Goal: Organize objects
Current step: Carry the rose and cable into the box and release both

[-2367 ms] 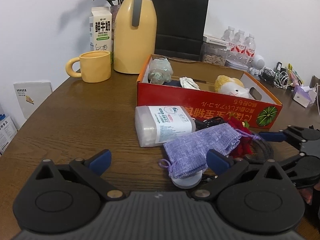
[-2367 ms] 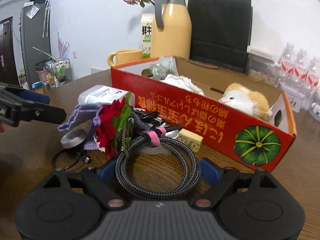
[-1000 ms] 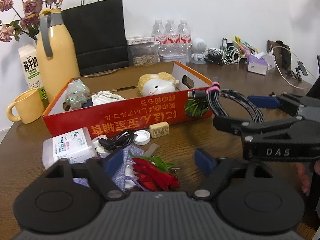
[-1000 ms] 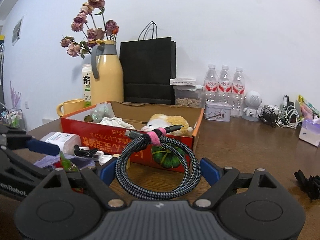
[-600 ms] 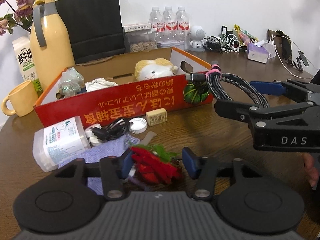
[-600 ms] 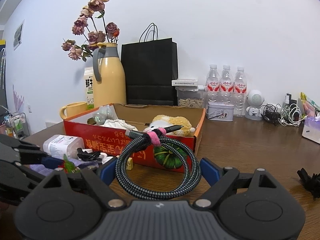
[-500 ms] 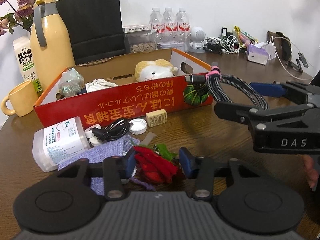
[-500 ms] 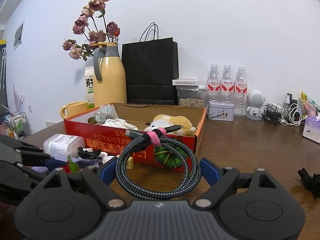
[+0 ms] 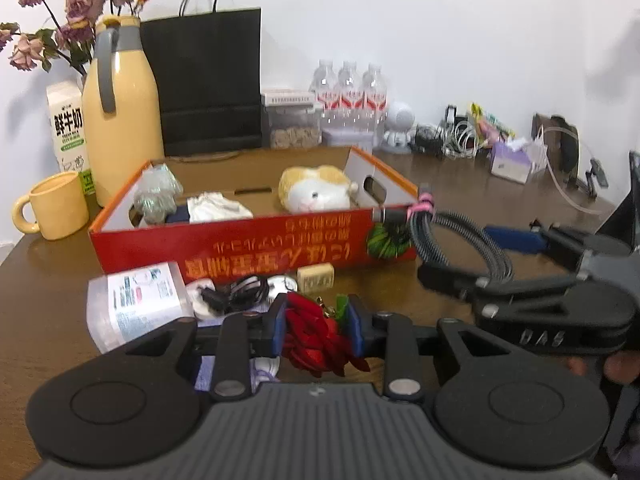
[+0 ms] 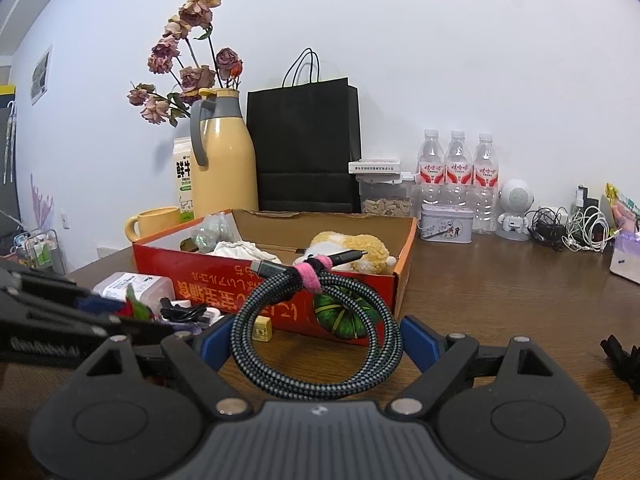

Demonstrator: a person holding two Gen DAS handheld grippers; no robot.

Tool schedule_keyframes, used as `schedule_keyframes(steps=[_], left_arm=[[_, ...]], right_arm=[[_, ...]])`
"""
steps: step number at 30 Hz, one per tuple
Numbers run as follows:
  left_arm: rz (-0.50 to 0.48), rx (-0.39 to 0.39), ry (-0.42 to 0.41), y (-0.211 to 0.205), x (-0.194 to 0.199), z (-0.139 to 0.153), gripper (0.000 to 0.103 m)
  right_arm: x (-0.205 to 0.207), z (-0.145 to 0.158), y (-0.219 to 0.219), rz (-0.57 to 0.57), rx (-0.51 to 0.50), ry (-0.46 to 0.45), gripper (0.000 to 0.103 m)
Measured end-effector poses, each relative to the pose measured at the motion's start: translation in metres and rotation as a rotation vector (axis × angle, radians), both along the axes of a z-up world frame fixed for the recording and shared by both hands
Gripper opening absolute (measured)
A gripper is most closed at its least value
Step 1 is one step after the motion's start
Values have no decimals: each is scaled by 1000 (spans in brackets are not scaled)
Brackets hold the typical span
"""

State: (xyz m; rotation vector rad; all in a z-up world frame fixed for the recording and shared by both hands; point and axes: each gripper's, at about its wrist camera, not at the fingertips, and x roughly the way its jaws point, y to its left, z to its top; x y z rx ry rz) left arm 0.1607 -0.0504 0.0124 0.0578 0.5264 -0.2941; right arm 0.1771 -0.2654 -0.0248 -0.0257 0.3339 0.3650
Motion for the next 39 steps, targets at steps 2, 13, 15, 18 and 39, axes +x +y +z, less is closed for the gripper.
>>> schedule_keyframes(steps=[2, 13, 15, 18, 39], left_arm=[[2, -11, -18, 2, -1, 6, 31], [4, -47, -125, 11, 12, 46, 30], [14, -52, -149, 13, 20, 53, 30], [30, -57, -179, 16, 35, 64, 30], [159, -95, -124, 71, 189, 34, 30]], right_arm=[[-1, 0, 1, 0, -9, -9, 86], [1, 19, 17, 39, -71, -70, 86], [6, 30, 23, 52, -85, -91, 86], [20, 47, 36, 79, -113, -118, 86], [176, 34, 116, 124, -155, 36, 87]])
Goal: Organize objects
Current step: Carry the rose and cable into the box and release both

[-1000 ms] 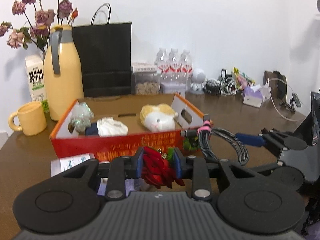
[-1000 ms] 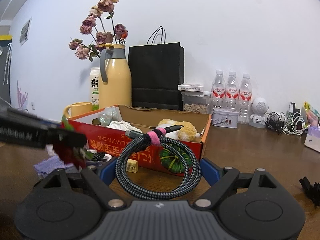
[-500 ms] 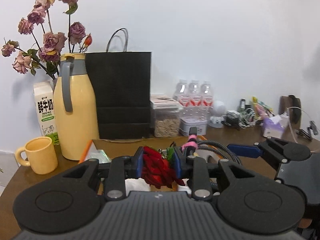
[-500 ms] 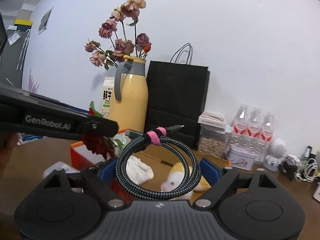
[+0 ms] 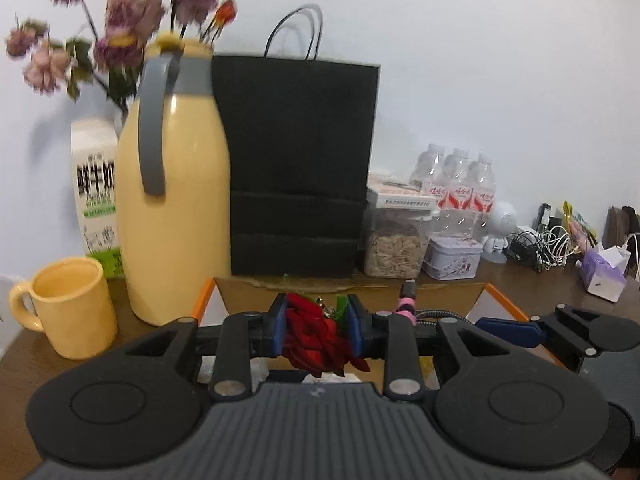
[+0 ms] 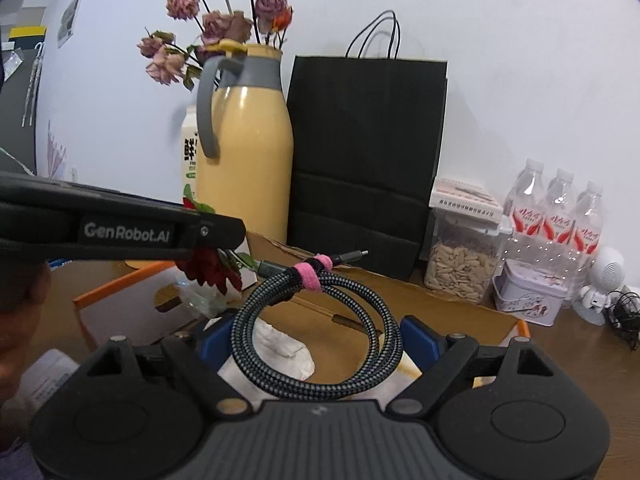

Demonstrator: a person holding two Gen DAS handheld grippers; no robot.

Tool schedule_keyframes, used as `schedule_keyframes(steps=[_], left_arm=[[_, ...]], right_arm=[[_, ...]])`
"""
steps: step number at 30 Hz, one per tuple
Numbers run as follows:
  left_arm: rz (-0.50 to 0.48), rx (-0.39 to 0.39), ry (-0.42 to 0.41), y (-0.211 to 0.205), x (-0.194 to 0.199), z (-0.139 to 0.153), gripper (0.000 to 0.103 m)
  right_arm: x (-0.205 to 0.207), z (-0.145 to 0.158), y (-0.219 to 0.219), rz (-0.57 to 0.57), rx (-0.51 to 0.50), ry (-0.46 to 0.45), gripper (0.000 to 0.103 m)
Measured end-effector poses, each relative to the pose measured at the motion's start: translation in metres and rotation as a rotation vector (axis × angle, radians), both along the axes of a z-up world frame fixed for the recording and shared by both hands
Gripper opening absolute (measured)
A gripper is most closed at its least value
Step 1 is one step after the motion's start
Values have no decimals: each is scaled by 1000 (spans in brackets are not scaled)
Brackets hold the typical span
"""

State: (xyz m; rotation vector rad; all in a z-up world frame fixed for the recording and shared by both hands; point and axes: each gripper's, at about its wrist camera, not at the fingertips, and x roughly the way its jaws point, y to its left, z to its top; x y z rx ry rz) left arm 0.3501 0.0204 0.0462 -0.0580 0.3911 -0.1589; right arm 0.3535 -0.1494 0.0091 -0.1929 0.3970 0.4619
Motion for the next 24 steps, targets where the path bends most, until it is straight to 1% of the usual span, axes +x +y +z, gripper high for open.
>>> schedule_keyframes(steps=[1, 5, 6, 7, 8, 10, 11, 13, 24], left_arm=[[-10, 6, 19, 1, 5, -3, 30], [-20, 24, 32, 4, 11, -9, 31], [-23, 28, 34, 4, 10, -10, 34], [-23, 35, 33, 3, 9, -11, 46], [-15, 41, 35, 2, 8, -11, 56], [-2, 42, 17, 2, 4, -10, 92], [7, 41, 8, 2, 3, -9, 101], [35, 42, -9, 2, 0, -7, 103], [41, 29, -40, 3, -11, 5, 103]], right_arm=[[3, -2, 1, -3, -5, 6, 87], [10, -9, 1, -8, -18, 28, 88], [10, -11, 1, -14, -21, 33, 88], [11, -12, 0, -23, -26, 42, 90], [11, -13, -1, -27, -29, 51, 95], [9, -13, -4, -33, -6, 53, 103], [8, -11, -6, -38, 6, 53, 103], [5, -8, -9, -46, 12, 49, 103], [0, -1, -13, -52, 17, 22, 103]])
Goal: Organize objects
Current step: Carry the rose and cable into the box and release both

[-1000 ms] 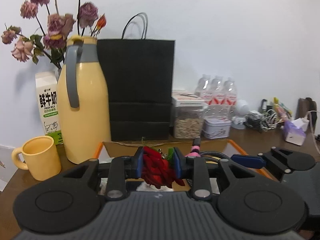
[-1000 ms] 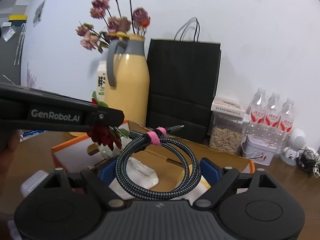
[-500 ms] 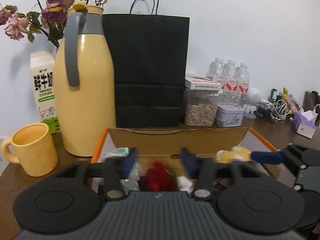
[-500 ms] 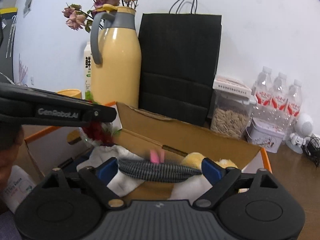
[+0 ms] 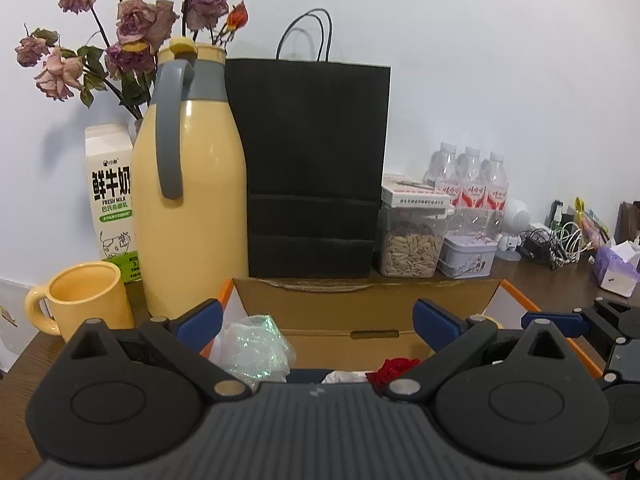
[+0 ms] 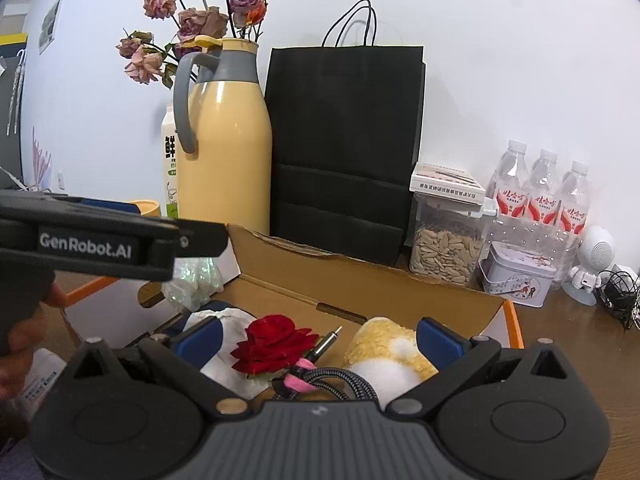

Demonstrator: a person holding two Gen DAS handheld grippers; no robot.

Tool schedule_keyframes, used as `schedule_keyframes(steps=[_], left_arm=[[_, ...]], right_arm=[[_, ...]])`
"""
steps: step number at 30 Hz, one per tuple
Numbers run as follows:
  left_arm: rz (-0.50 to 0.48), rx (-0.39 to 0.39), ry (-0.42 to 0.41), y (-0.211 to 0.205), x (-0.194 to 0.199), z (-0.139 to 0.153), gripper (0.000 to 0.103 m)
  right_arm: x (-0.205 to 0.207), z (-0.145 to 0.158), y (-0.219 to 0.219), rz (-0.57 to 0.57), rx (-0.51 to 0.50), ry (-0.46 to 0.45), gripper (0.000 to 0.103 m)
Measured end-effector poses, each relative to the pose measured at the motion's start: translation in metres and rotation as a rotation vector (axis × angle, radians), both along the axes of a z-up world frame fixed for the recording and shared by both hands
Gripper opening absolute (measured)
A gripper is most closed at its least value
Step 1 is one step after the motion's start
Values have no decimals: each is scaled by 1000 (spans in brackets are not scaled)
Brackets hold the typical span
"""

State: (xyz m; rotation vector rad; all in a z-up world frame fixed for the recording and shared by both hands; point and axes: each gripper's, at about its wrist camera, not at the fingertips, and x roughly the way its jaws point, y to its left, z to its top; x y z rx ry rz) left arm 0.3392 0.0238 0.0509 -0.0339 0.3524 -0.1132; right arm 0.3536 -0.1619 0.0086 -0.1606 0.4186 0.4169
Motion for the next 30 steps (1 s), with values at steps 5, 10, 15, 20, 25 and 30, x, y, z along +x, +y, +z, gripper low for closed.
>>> schedule_keyframes(steps=[5, 10, 15, 20, 25, 30], left_arm=[[0, -7, -25, 2, -13, 9, 103], [6, -18, -45, 5, -29, 17, 103], [18, -32, -50, 10, -47, 24, 103], [25, -25, -43, 15, -67, 27, 103], [39, -10, -23, 20, -88, 28, 103], [61, 8, -10, 27, -113, 27, 103]], right_arm=[[-7, 5, -3, -7, 1, -19, 103], [-20, 11, -6, -12, 10, -33, 103], [-36, 18, -7, -14, 8, -49, 103], [-57, 26, -8, -14, 12, -65, 103], [-81, 32, -10, -18, 14, -76, 103], [-103, 33, -15, -22, 15, -79, 103]])
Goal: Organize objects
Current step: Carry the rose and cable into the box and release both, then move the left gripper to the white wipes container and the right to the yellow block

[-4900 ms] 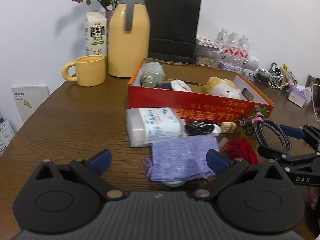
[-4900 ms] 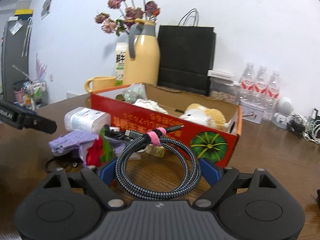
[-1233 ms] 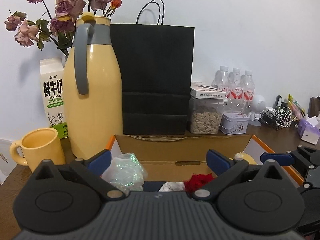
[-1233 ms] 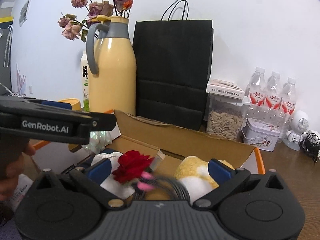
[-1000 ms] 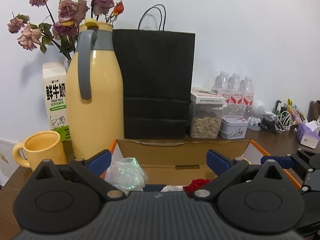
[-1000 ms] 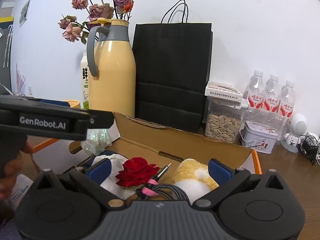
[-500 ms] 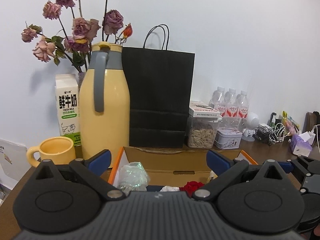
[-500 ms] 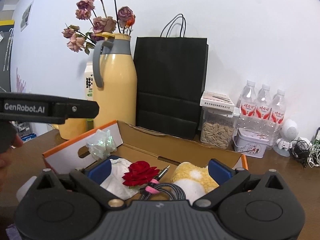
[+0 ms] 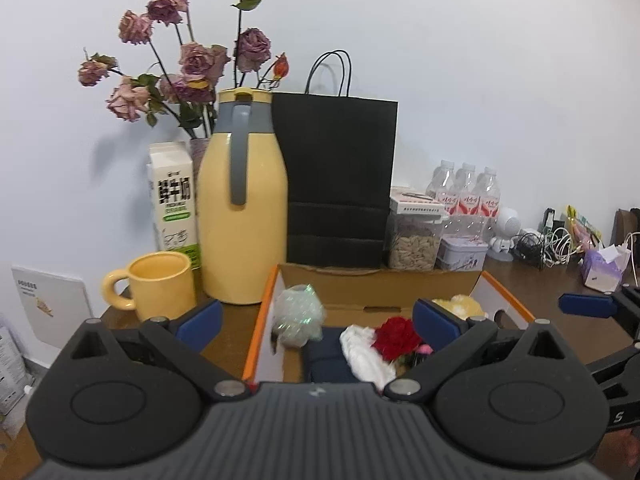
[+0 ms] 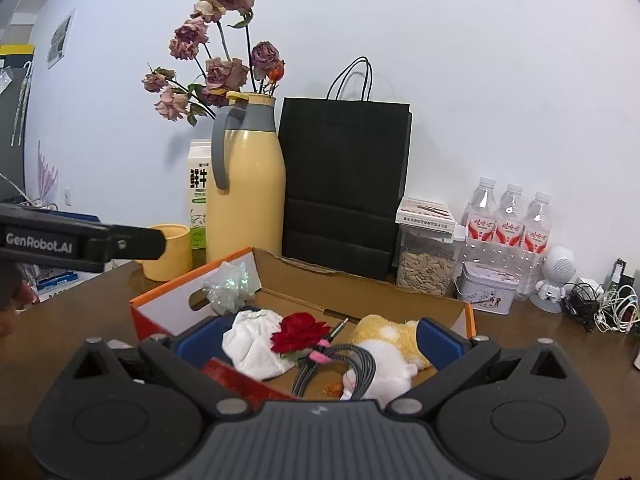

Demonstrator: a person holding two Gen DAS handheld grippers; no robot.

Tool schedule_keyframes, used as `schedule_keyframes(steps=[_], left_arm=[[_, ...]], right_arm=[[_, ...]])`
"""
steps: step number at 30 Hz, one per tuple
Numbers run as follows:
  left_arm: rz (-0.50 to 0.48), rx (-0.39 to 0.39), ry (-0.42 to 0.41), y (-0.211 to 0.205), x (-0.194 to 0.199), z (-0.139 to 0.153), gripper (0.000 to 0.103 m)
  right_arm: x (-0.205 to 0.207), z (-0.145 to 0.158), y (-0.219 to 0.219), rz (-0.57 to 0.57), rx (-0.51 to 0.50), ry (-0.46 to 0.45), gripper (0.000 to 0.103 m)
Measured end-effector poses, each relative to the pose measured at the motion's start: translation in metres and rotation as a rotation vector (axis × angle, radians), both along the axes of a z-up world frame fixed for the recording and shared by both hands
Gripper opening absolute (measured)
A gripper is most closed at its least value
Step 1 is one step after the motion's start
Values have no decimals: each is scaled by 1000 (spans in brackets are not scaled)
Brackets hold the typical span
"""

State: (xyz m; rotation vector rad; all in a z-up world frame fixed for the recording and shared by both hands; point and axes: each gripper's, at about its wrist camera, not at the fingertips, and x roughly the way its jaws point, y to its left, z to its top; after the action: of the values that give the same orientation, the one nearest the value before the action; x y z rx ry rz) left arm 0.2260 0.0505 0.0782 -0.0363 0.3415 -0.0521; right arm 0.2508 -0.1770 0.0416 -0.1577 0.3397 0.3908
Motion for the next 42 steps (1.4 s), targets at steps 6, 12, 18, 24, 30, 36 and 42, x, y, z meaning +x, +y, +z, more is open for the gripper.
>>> schedule_keyframes(steps=[6, 12, 18, 24, 30, 36, 42], left_arm=[[24, 16, 34, 8, -22, -6, 103], [45, 21, 79, 16, -39, -19, 103], [75, 14, 137, 24, -44, -36, 103], [101, 1, 173, 33, -49, -50, 103], [117, -25, 192, 40, -49, -57, 103], [114, -43, 202, 42, -45, -62, 103], [112, -56, 211, 43, -40, -65, 103]], right_arm=[[-24, -6, -3, 2, -10, 14, 103], [-40, -19, -7, -2, -26, 46, 103], [-42, -42, -10, -25, -53, 101, 103], [-24, -67, -12, -66, -69, 176, 91], [-1, -79, -8, -79, -17, 245, 69], [8, -81, 6, -81, 12, 255, 55], [13, -84, 13, -75, 24, 272, 30]])
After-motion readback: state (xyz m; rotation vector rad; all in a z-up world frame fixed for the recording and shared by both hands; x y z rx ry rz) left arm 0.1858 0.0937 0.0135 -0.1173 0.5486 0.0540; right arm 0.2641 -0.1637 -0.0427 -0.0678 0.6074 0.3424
